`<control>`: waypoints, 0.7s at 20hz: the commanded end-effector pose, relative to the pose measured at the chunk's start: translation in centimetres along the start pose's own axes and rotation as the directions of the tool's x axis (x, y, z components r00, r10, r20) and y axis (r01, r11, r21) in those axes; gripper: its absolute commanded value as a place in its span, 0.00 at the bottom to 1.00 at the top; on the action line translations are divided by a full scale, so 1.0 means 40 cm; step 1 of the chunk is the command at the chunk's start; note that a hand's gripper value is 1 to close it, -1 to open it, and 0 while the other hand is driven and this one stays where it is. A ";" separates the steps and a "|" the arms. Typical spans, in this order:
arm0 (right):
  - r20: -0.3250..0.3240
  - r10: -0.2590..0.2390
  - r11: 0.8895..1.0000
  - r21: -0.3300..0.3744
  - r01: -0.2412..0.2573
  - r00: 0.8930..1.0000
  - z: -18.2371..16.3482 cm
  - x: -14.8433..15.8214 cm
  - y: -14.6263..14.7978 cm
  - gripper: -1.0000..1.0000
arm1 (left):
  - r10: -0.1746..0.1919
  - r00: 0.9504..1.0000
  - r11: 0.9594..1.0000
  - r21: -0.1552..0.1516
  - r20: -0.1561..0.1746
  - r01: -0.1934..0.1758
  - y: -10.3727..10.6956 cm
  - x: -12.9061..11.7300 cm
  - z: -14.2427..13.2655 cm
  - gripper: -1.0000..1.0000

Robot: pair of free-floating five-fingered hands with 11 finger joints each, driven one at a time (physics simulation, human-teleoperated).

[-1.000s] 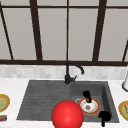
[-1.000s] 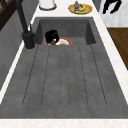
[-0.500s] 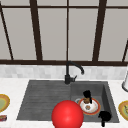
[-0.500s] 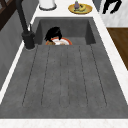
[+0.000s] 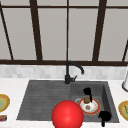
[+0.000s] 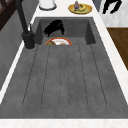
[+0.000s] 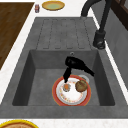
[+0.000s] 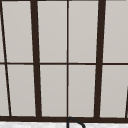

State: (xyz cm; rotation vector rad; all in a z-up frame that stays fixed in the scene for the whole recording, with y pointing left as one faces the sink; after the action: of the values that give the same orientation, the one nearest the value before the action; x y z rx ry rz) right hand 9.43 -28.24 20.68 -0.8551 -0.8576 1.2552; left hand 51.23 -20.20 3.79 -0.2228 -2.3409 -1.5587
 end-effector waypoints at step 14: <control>0.000 0.000 1.000 0.000 0.000 1.000 0.000 0.000 0.000 0.50 | 0.007 0.998 0.997 -0.077 0.056 -0.002 0.096 0.136 0.018 0.00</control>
State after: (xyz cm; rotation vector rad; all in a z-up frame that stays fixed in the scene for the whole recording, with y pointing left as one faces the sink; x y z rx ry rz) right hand 9.43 -28.24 20.68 -0.8551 -0.8576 1.2552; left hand 48.57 -19.53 8.70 -0.2663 -2.3487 -1.5607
